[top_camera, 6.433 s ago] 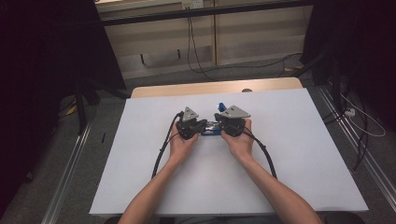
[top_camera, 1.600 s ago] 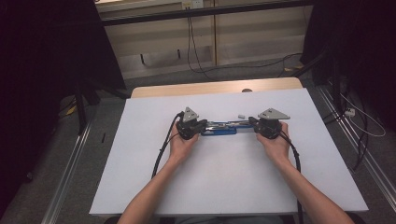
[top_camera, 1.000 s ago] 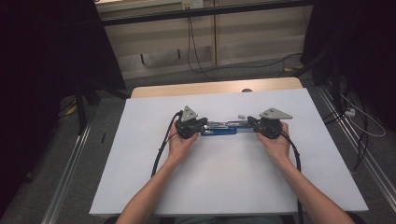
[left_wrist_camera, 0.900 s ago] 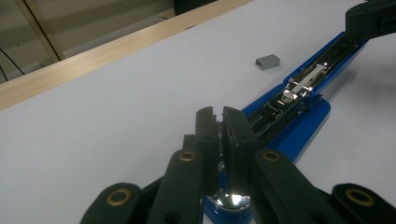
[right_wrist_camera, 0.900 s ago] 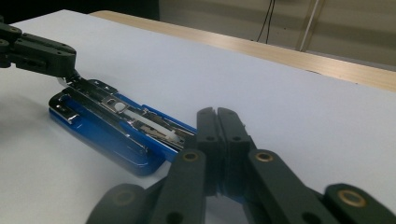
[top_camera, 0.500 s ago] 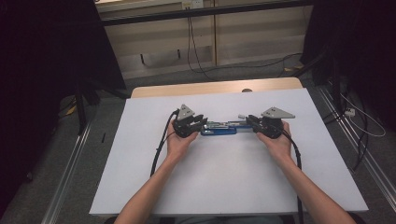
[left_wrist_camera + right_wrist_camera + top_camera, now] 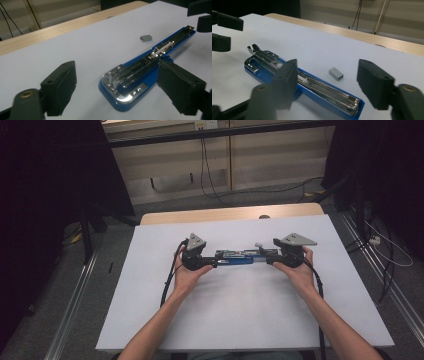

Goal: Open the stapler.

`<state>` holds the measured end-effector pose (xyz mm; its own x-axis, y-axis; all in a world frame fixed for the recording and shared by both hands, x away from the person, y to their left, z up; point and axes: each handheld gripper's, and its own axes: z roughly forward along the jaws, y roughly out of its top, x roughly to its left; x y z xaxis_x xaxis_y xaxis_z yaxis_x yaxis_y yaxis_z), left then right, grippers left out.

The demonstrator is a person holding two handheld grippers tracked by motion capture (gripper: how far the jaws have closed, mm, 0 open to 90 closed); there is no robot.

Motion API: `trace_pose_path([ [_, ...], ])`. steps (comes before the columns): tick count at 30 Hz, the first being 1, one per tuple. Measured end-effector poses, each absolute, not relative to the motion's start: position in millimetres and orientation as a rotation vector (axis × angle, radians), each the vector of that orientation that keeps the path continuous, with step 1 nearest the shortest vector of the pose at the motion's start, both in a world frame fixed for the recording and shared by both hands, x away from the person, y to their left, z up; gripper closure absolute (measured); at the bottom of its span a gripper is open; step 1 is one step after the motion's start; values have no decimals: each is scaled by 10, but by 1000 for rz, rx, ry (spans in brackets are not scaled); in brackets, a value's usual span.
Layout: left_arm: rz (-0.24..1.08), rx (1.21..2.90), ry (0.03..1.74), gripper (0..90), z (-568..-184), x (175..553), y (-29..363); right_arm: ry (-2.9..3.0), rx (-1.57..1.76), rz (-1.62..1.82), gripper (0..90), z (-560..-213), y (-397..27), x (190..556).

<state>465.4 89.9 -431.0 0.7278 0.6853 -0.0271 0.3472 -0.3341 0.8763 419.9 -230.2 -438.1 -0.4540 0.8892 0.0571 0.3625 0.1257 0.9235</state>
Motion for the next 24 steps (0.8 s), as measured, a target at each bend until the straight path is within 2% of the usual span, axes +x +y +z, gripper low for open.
trace_pose_path([
  [3,440,1950,793,91,-4314,4630,904,1880,1209,1326,258,-4380,-2300,4200],
  [4,438,1947,794,80,-4310,4621,916,1877,1209,1325,207,-4379,-2295,4202],
  [10,393,1925,756,43,-4298,4544,1016,1899,1243,1342,126,-4355,-2275,4216],
  [24,392,1921,765,64,-4222,4236,1306,1976,1200,1336,105,-4320,-2249,4213],
])
